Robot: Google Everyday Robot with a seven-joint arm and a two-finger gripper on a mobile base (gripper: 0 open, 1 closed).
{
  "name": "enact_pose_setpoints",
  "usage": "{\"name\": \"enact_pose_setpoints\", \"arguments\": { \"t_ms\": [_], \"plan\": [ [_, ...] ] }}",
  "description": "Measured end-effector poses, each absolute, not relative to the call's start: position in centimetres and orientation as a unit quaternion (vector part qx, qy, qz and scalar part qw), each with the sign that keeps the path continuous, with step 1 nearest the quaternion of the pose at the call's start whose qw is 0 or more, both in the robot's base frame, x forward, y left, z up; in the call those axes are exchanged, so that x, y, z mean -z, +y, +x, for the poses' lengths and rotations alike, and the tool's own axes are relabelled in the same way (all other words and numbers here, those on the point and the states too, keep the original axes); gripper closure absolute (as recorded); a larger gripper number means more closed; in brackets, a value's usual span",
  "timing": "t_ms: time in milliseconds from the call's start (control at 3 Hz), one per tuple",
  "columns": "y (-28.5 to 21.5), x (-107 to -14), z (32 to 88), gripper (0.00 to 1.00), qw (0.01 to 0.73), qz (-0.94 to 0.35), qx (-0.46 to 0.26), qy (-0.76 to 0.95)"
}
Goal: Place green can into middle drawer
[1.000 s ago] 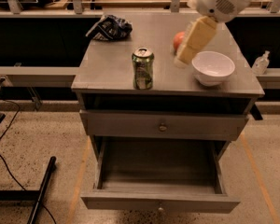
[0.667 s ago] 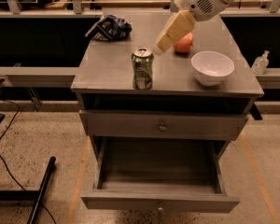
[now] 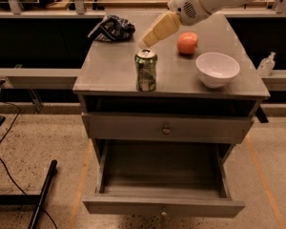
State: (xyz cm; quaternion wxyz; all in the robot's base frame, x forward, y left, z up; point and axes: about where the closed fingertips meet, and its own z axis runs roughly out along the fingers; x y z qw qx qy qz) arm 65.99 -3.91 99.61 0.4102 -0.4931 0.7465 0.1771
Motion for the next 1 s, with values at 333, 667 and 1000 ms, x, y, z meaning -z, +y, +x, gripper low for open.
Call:
{"name": "enact_pose_setpoints", "arguments": {
  "t_ms": [333, 667, 1000],
  "plan": [
    [-3.3, -97.3, 67.3, 0.0, 0.403, -0.481, -0.183, 0.757],
    [-3.0, -96.2, 67.7, 0.0, 0.392, -0.483, -0.186, 0.761],
    [-2.5, -95.3, 67.4, 0.0, 0.38, -0.494, -0.188, 0.759]
  ]
}}
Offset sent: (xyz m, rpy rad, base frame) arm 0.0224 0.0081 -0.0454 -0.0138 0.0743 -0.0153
